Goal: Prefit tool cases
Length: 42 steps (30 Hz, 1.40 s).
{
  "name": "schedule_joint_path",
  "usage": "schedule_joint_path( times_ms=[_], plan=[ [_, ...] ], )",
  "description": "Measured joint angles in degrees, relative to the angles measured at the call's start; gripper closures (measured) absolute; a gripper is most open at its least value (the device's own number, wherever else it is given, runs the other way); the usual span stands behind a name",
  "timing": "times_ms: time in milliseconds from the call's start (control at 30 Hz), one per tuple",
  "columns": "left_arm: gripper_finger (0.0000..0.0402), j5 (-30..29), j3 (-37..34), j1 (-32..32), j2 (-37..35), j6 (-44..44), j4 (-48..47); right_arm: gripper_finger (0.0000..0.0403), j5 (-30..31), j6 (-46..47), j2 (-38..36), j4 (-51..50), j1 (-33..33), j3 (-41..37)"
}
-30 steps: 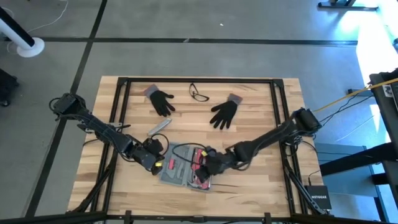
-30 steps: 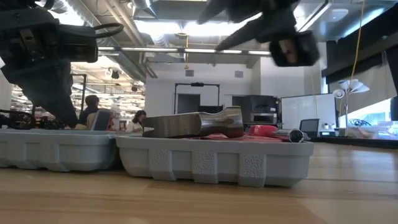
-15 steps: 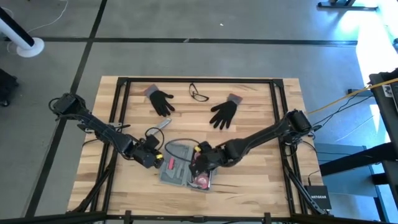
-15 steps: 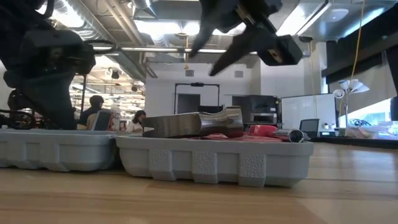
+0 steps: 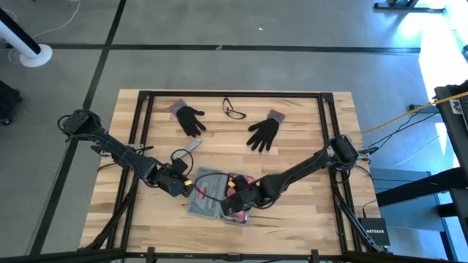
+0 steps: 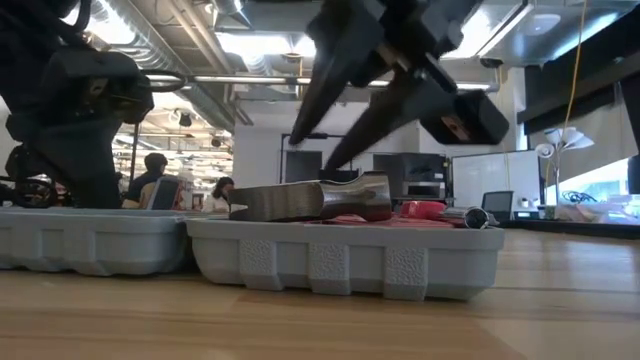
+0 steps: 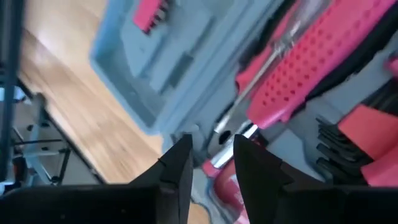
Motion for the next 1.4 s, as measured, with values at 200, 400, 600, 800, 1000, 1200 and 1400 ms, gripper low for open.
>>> schedule_joint_path(
  times_ms=[200, 400, 600, 800, 1000, 1200, 1400],
  plan=[
    [0.0401, 1.85, 0.00, -0.07, 0.00, 0.91, 0.64, 0.0297, -0.38, 1.58, 1.73, 0.89, -0.27, -0.02],
    [0.0401, 1.85, 0.00, -0.07, 0.00, 1.28, 0.80, 0.0297, 1.04, 1.48, 1.73, -1.81, -0.92, -0.02],
    [0.0401, 1.85, 0.00, -0.07, 0.00, 1.30, 0.75, 0.0297, 1.07, 1.39, 1.73, 0.09, -1.99, -0.02],
    [0.0401, 1.84, 0.00, -0.07, 0.00, 2.60, 0.79, 0.0297, -0.02, 1.39, 1.73, 1.51, -1.91, 0.00],
    [0.0401, 1.83, 0.00, -0.07, 0.00, 2.82, 0.89, 0.0297, 0.02, 1.58, 1.75, 1.11, -1.94, -0.02],
    [0.0401, 0.79, 0.00, -0.04, 0.01, 2.33, 1.90, 0.0297, -1.42, 2.65, 4.41, 5.63, -1.89, -0.01],
    [0.0401, 0.50, 0.00, -0.57, 2.71, 0.88, 4.92, 0.0297, -1.32, 2.76, 5.09, 6.30, -1.89, 0.09]
  ],
)
